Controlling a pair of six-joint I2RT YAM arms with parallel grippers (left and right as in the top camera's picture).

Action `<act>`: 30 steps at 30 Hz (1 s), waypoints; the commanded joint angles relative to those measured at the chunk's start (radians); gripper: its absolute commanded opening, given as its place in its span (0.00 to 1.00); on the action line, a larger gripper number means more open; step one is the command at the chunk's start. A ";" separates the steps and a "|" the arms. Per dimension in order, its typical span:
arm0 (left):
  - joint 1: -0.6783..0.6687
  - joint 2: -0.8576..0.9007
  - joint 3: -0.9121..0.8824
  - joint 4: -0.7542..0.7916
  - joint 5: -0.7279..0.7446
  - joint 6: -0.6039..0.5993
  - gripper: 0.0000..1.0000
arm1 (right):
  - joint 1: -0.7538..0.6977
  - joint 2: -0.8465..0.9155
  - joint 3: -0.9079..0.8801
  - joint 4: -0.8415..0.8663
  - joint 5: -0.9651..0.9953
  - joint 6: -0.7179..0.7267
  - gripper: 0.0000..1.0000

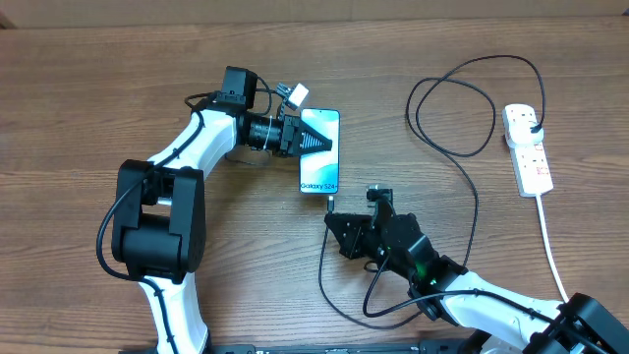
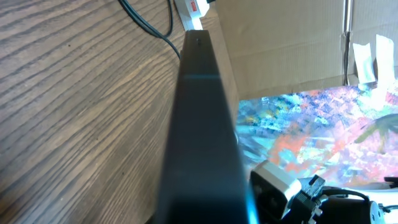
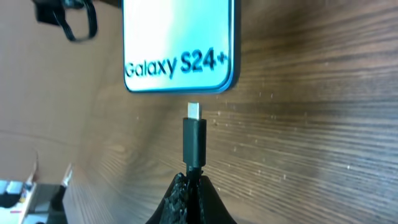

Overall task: Plug charger to phone and switch on socket
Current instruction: 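Raise the cable plug toward the phone's bottom port with the right gripper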

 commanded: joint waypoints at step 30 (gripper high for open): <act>-0.043 -0.039 -0.004 0.080 -0.024 -0.275 0.04 | -0.002 0.005 -0.002 0.067 -0.105 0.096 0.04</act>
